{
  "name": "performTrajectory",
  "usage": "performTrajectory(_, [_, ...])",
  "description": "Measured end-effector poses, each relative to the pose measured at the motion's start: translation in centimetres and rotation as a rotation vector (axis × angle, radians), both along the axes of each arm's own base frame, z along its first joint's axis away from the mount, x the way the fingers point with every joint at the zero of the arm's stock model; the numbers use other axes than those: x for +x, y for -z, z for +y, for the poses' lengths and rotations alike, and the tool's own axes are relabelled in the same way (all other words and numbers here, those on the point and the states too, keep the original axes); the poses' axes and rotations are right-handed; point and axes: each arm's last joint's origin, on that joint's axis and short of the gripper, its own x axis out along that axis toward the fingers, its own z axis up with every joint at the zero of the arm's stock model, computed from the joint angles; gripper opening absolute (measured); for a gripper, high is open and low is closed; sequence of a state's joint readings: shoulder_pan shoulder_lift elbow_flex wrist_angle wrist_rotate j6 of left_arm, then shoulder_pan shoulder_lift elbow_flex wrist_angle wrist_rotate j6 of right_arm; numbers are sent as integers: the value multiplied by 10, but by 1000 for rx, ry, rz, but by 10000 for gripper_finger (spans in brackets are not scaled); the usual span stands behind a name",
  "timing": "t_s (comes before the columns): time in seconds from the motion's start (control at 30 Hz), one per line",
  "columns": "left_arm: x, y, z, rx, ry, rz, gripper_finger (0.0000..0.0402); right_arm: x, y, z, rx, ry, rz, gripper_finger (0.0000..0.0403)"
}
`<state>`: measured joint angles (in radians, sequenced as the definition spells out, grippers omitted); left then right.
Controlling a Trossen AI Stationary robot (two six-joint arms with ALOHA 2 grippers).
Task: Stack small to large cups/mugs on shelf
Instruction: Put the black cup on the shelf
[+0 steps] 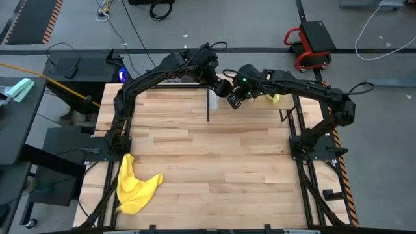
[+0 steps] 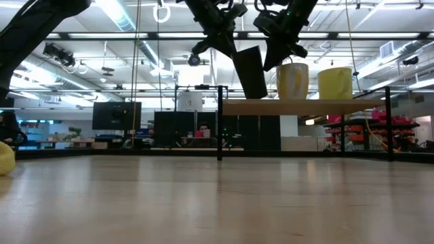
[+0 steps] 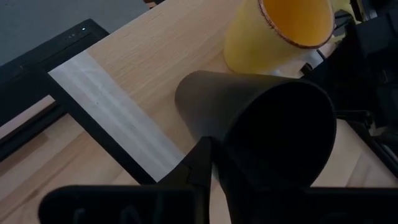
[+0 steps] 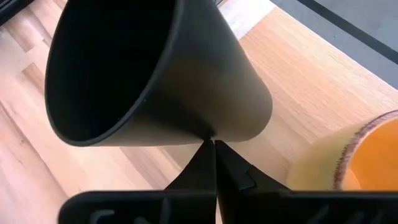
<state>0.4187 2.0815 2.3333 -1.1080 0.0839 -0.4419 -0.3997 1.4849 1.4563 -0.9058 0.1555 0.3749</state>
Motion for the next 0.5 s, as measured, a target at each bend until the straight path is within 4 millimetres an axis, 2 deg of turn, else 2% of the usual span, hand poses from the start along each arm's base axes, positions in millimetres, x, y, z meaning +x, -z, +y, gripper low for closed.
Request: performTrajectory(0.5, [-1,0,3,-1,-9,0,33,-4,0,-7,5,31,7,0])
